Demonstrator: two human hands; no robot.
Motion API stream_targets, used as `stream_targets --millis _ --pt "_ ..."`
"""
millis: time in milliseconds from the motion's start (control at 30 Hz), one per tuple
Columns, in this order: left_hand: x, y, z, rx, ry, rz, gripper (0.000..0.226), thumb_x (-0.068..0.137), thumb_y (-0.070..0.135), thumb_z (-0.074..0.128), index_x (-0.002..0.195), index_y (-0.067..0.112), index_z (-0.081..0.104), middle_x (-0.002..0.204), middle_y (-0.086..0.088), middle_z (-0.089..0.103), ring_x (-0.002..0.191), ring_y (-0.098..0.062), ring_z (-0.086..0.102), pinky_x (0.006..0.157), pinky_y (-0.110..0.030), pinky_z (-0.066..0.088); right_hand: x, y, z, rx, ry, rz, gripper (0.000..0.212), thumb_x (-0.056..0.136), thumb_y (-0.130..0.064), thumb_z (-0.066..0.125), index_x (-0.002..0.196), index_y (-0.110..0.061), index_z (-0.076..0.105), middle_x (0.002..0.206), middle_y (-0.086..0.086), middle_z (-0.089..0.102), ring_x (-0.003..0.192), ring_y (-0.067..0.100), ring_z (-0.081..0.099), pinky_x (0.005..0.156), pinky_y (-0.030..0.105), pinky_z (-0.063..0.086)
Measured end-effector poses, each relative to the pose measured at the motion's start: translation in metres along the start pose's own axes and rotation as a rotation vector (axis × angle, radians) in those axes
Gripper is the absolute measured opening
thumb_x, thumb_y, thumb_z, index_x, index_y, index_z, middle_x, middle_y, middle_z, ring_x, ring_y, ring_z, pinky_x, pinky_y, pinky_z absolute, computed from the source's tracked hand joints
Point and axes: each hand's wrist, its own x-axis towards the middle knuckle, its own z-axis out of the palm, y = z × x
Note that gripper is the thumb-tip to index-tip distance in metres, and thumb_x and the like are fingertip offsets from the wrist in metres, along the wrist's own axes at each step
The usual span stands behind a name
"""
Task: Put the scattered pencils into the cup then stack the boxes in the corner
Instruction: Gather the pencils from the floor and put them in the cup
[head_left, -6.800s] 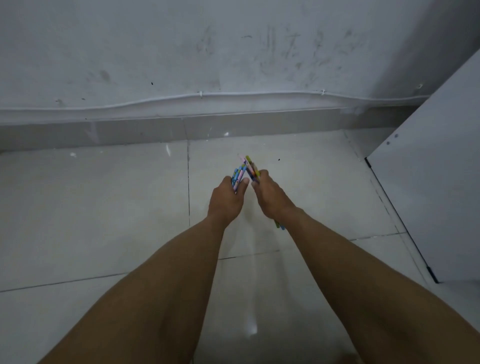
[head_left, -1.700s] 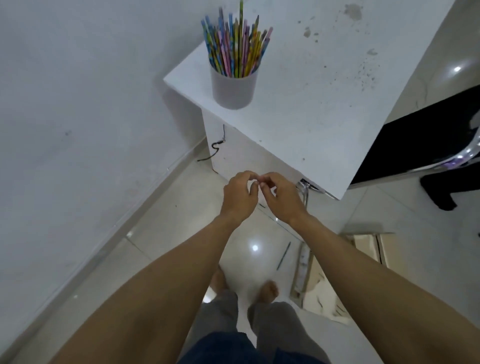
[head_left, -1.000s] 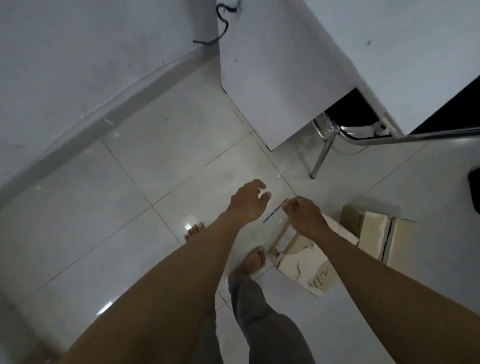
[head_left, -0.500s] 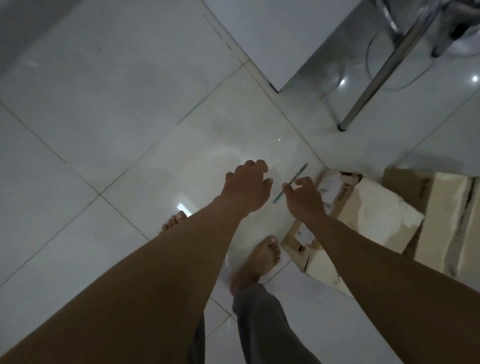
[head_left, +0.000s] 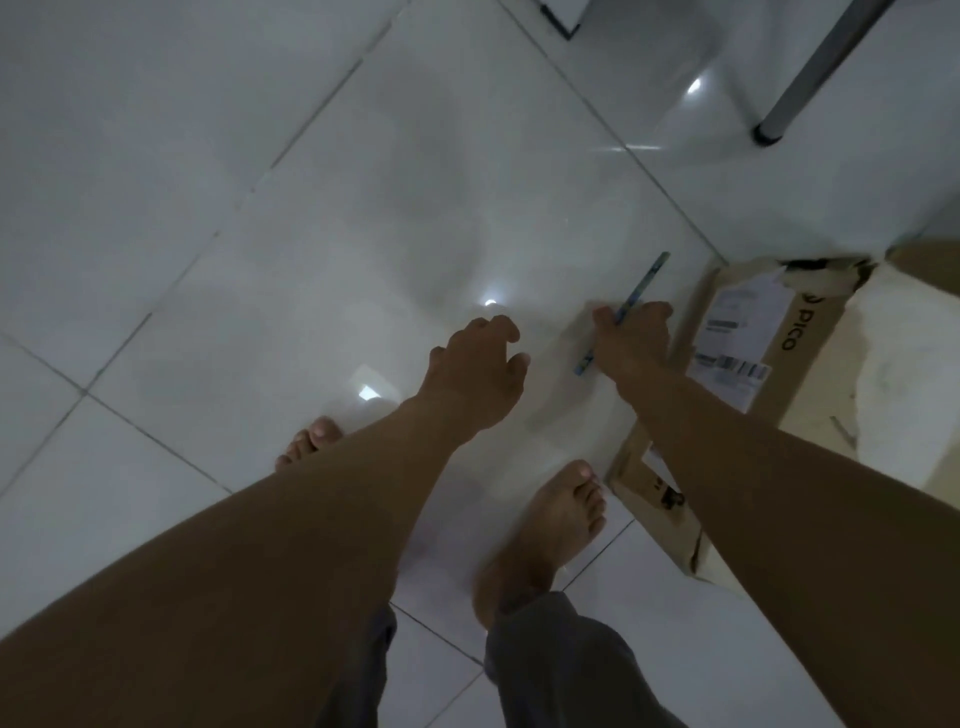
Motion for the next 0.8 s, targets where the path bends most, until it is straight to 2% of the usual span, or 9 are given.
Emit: stream_targets --millis 33,133,267,400,500,633,700,800 --pt "0.001 -0.006 0.003 -0.001 -0.002 -0.003 0.031 0.098 0.032 0.045 0.126 0.019 0.049 0.127 -0.004 0.053 0.115 -0.025 0.053 0.102 -0.04 0.037 0.003 0.002 0.007 0.017 0.028 0.004 0.056 0.098 -0.027 0.052 0.135 0.005 0.025 0.134 0.021 0.046 0.118 0.035 0.053 0.097 0.041 0.048" --pt "0.002 -0.007 0.007 -0.016 0.013 0.005 0.03 0.098 0.032 0.045 0.125 0.019 0.049 0.126 -0.005 0.054 0.115 -0.025 0.053 0.102 -0.04 0.037 0.006 0.005 0.009 -0.021 0.08 -0.043 0.042 0.099 -0.016 0.048 0.132 0.005 0.03 0.127 0.023 0.052 0.112 0.036 0.057 0.095 0.042 0.049" --pt "-0.006 -0.011 0.007 -0.066 0.023 -0.028 0.029 0.098 0.03 0.045 0.124 0.018 0.05 0.126 -0.006 0.054 0.115 -0.026 0.053 0.104 -0.042 0.037 -0.016 0.008 0.011 -0.005 -0.04 -0.173 0.043 0.098 -0.008 0.043 0.137 0.002 0.029 0.126 0.024 0.053 0.109 0.032 0.057 0.096 0.04 0.047" --pt "-0.037 -0.004 -0.003 -0.124 0.054 -0.065 0.027 0.098 0.028 0.044 0.123 0.018 0.051 0.125 -0.006 0.056 0.115 -0.026 0.054 0.104 -0.042 0.038 -0.056 -0.006 0.0 -0.021 -0.16 -0.314 0.028 0.098 -0.008 0.041 0.124 -0.002 0.048 0.119 0.024 0.055 0.101 0.034 0.058 0.086 0.039 0.049" --pt "-0.057 0.005 -0.019 -0.17 0.1 -0.081 0.028 0.099 0.026 0.043 0.125 0.018 0.049 0.127 -0.005 0.055 0.112 -0.025 0.055 0.1 -0.037 0.039 -0.089 -0.025 -0.011 0.008 -0.219 -0.397 0.023 0.097 -0.009 0.043 0.117 -0.005 0.053 0.12 0.017 0.052 0.096 0.024 0.055 0.087 0.032 0.045" --pt "-0.096 0.022 -0.047 -0.287 0.18 -0.07 0.036 0.099 0.02 0.042 0.135 0.02 0.039 0.13 -0.007 0.054 0.109 -0.024 0.056 0.092 -0.033 0.043 -0.136 -0.053 -0.038 0.102 -0.313 -0.448 0.017 0.098 -0.013 0.043 0.11 -0.008 0.054 0.11 0.007 0.058 0.091 0.019 0.057 0.088 0.037 0.051" --pt "-0.115 0.031 -0.063 -0.339 0.218 -0.079 0.038 0.099 0.019 0.042 0.137 0.021 0.037 0.13 -0.007 0.053 0.107 -0.023 0.056 0.089 -0.031 0.043 -0.158 -0.065 -0.053 0.164 -0.376 -0.443 0.011 0.097 -0.012 0.045 0.104 -0.01 0.053 0.107 0.008 0.062 0.094 0.022 0.06 0.091 0.044 0.052" --pt "-0.153 0.049 -0.098 -0.399 0.271 -0.082 0.039 0.099 0.019 0.041 0.138 0.023 0.037 0.134 -0.007 0.052 0.114 -0.023 0.055 0.097 -0.034 0.043 -0.198 -0.089 -0.083 0.24 -0.446 -0.452 0.008 0.094 -0.011 0.048 0.099 -0.013 0.053 0.108 0.011 0.063 0.102 0.029 0.062 0.093 0.052 0.05"
